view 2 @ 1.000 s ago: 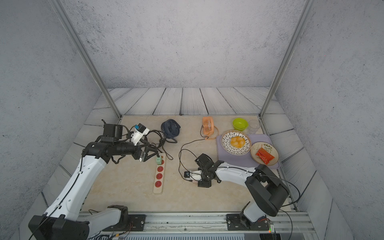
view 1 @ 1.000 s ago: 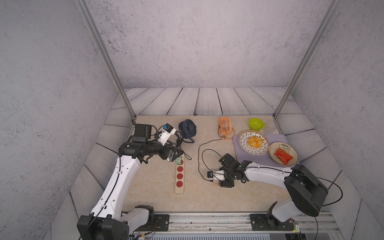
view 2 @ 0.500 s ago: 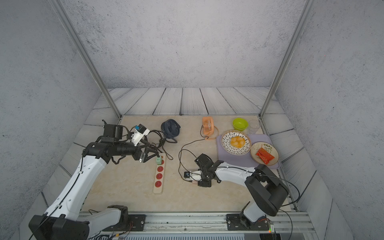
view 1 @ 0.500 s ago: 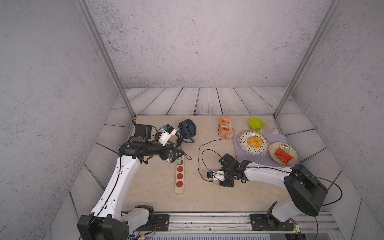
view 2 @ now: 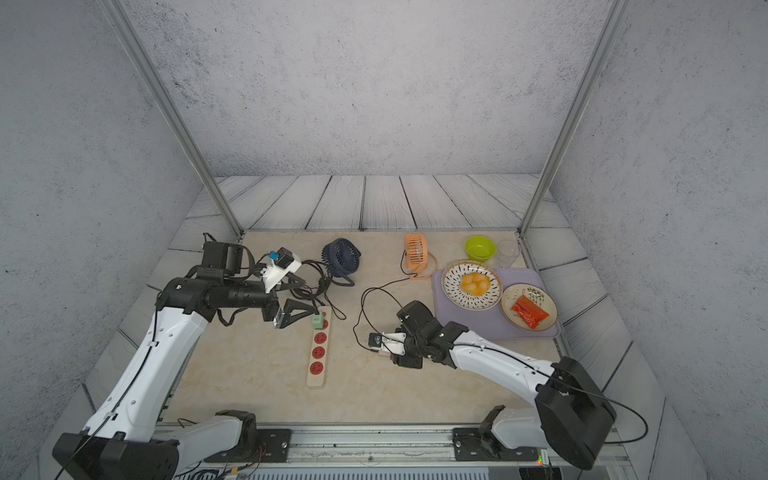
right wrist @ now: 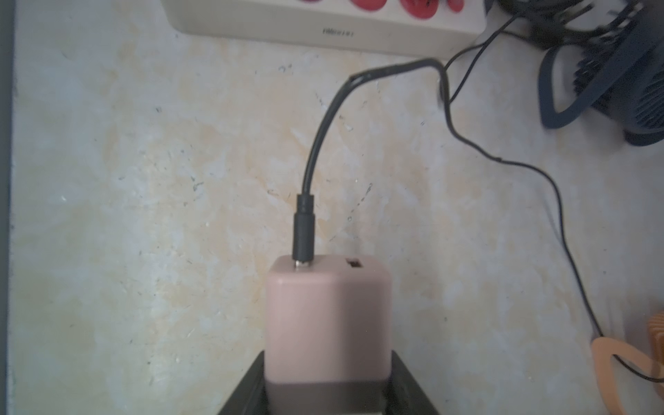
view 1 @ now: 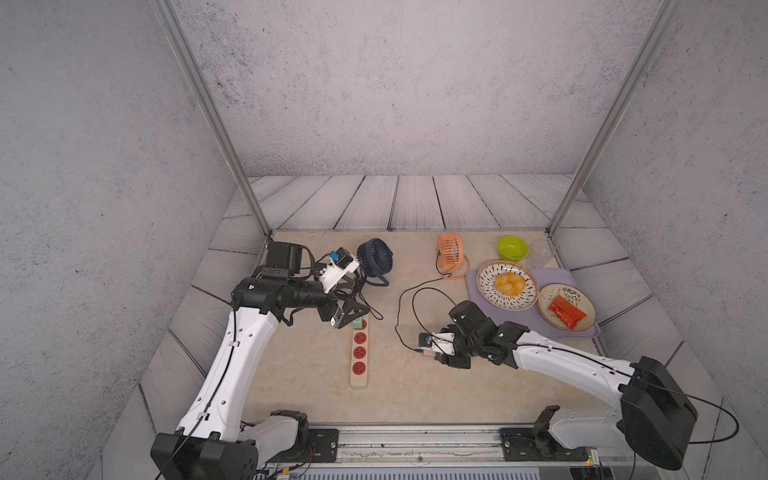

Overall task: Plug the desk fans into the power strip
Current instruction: Pick up the plug from the center of the board.

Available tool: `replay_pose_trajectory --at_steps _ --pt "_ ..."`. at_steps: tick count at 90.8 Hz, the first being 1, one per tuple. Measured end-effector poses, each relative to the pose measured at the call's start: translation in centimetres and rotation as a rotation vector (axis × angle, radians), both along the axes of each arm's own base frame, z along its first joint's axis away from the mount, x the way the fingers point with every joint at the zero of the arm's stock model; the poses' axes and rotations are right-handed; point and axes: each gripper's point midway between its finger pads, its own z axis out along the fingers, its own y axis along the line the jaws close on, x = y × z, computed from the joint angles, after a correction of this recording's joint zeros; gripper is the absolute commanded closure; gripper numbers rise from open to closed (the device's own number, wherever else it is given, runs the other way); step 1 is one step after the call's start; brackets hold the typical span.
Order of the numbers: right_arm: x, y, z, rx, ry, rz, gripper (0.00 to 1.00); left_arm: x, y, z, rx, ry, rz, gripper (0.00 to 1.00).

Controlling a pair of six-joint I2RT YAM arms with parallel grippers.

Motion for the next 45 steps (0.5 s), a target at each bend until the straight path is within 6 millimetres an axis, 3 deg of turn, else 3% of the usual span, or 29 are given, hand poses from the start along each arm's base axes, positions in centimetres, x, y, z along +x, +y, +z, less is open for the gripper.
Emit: replay_pose_trajectory --at_steps 18,45 --pt "-0.2 0.4 3.7 0.127 -0.060 -0.018 0.73 -0.6 -2.2 2.2 0.020 -0.105 -0.132 0.00" --pt "-0.5 0.6 7.6 0.270 -0.128 -0.034 0.77 -1.0 -5.3 1.6 0.106 -0.172 -0.265 0.00"
